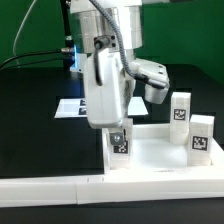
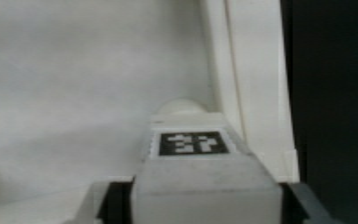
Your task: Assemble square table
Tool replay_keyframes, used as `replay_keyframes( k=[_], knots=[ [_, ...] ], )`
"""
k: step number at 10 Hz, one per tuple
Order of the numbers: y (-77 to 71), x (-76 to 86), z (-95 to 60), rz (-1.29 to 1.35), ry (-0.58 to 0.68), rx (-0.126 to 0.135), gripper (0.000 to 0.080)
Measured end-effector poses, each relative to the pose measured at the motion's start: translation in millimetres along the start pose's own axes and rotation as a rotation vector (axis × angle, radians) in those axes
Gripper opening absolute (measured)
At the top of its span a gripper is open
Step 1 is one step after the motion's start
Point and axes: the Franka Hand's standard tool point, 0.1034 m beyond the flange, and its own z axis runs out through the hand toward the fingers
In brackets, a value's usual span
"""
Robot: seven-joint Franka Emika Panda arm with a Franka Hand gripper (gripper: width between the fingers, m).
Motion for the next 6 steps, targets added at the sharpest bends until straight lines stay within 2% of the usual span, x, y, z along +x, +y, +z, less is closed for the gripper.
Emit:
replay_keyframes(
  k=[1, 2, 4, 6],
  knots=[
    [1.1, 4.5, -1.2, 0.142, -0.021, -0.019, 0.0285],
    [3.0, 8.6, -0.1, 0.230, -0.019, -0.024, 0.0285],
    [4.4, 10.1, -0.3, 0.344, -0.006, -0.022, 0.0295],
    [4.9, 10.7, -0.6, 0.343, -0.002, -0.022, 0.0295]
  ],
)
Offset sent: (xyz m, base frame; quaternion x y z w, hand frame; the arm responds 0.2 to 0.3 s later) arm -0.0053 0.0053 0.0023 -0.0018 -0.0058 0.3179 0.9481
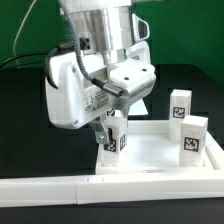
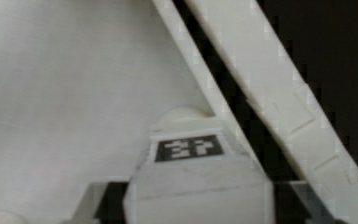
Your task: Assemble square table
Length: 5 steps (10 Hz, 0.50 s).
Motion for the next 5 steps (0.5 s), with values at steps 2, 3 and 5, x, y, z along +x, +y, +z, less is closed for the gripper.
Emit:
replay_keyframes(
  k=[2, 3, 5],
  knots=[
    [0.4, -2.9, -2.1, -0.018, -0.004, 0.002, 0.0297],
    [0.4, -10.2, -10.2, -0.028, -0.016, 0.010, 0.0488],
    [-12.2, -22.6, -44.6, -0.047, -0.056, 0.016, 0.0617]
  ],
)
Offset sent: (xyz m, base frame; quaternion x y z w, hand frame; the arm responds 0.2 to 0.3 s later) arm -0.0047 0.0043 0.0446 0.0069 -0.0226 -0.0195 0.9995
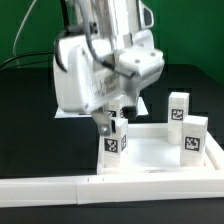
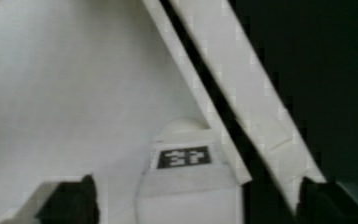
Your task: Assemble square table
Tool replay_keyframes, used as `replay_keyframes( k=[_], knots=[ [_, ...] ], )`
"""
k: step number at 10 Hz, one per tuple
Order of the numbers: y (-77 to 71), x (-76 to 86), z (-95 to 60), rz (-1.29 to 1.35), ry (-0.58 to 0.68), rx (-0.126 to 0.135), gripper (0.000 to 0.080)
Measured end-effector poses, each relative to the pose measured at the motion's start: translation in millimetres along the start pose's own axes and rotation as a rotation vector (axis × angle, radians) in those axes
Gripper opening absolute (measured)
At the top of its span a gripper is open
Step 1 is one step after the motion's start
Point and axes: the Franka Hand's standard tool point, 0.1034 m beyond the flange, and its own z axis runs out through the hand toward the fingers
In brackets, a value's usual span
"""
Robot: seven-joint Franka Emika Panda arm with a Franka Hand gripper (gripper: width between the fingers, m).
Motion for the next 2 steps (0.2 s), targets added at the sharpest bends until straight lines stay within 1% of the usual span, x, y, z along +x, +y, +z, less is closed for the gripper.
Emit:
replay_keyframes(
  k=[1, 2],
  knots=[
    [-1.9, -1.9, -4.0, -0.001, -0.005, 0.007, 0.0617],
    [0.1, -0.5, 0.1, -0.001, 0.000, 0.001, 0.0645]
  ],
)
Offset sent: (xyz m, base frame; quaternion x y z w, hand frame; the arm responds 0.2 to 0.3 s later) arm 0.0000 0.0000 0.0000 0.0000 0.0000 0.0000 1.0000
